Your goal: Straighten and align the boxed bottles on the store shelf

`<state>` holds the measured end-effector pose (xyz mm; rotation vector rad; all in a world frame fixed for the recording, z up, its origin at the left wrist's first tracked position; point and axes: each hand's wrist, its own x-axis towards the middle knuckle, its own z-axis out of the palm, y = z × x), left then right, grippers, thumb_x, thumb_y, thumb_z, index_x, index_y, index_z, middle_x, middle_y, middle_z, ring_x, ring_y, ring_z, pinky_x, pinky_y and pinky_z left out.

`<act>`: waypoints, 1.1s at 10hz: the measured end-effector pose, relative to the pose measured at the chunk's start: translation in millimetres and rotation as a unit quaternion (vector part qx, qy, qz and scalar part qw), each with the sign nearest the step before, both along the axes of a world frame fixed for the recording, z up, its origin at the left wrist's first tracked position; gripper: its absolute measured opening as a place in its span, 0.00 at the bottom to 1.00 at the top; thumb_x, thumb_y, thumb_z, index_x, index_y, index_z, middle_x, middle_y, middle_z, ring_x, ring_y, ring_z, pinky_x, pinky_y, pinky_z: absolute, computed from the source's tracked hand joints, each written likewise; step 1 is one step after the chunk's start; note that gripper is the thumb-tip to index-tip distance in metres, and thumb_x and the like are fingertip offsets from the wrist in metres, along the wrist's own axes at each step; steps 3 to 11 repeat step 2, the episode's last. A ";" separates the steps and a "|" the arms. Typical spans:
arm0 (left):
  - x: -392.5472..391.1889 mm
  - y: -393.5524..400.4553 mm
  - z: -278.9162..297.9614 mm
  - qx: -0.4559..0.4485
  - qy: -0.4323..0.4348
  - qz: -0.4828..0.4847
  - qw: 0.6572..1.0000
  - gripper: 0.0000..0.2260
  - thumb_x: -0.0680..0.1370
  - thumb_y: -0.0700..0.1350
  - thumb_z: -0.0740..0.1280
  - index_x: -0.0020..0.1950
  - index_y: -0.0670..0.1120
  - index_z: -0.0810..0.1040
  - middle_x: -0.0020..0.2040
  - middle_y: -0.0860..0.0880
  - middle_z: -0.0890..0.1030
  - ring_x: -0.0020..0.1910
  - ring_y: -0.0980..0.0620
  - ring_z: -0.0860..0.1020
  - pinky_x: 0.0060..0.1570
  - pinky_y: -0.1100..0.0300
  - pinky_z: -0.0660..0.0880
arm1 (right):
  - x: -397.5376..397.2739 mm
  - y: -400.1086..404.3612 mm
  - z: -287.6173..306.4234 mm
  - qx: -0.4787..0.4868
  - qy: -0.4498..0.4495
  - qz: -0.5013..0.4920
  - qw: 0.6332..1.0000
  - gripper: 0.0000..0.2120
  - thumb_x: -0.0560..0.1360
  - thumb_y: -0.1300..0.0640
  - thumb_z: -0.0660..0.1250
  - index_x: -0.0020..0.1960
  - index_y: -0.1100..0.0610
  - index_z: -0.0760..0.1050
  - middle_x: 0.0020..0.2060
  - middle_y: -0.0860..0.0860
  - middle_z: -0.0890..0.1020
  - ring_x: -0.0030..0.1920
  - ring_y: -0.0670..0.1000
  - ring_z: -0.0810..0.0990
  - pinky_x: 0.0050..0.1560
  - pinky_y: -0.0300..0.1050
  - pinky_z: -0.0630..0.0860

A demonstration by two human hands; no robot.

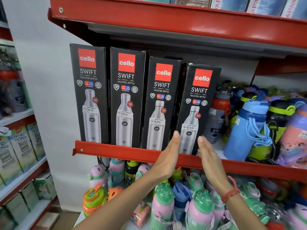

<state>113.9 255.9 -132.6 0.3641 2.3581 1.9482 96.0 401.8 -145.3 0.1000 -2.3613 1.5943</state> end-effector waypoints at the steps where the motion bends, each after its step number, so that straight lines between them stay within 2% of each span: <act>1: 6.6 -3.8 5.5 -0.027 0.002 -0.014 1.000 0.37 0.72 0.73 0.41 0.78 0.57 0.49 0.79 0.58 0.51 0.75 0.63 0.51 0.74 0.58 0.45 | 3.9 -7.0 8.4 0.010 -0.012 -0.014 1.000 0.39 0.71 0.31 0.49 0.76 0.50 0.58 0.74 0.48 0.65 0.73 0.50 0.64 0.71 0.47 0.58; 2: 11.6 -13.1 19.7 0.011 0.072 0.011 0.997 0.37 0.73 0.72 0.46 0.77 0.55 0.53 0.78 0.56 0.58 0.76 0.60 0.56 0.77 0.54 0.50 | 9.4 -21.9 26.2 0.043 0.073 -0.047 0.995 0.34 0.75 0.34 0.51 0.77 0.46 0.54 0.75 0.48 0.65 0.73 0.50 0.64 0.69 0.46 0.60; 11: 11.6 -13.1 19.7 0.011 0.072 0.011 0.997 0.37 0.73 0.72 0.46 0.77 0.55 0.53 0.78 0.56 0.58 0.76 0.60 0.56 0.77 0.54 0.50 | 9.4 -21.9 26.2 0.043 0.073 -0.047 0.995 0.34 0.75 0.34 0.51 0.77 0.46 0.54 0.75 0.48 0.65 0.73 0.50 0.64 0.69 0.46 0.60</act>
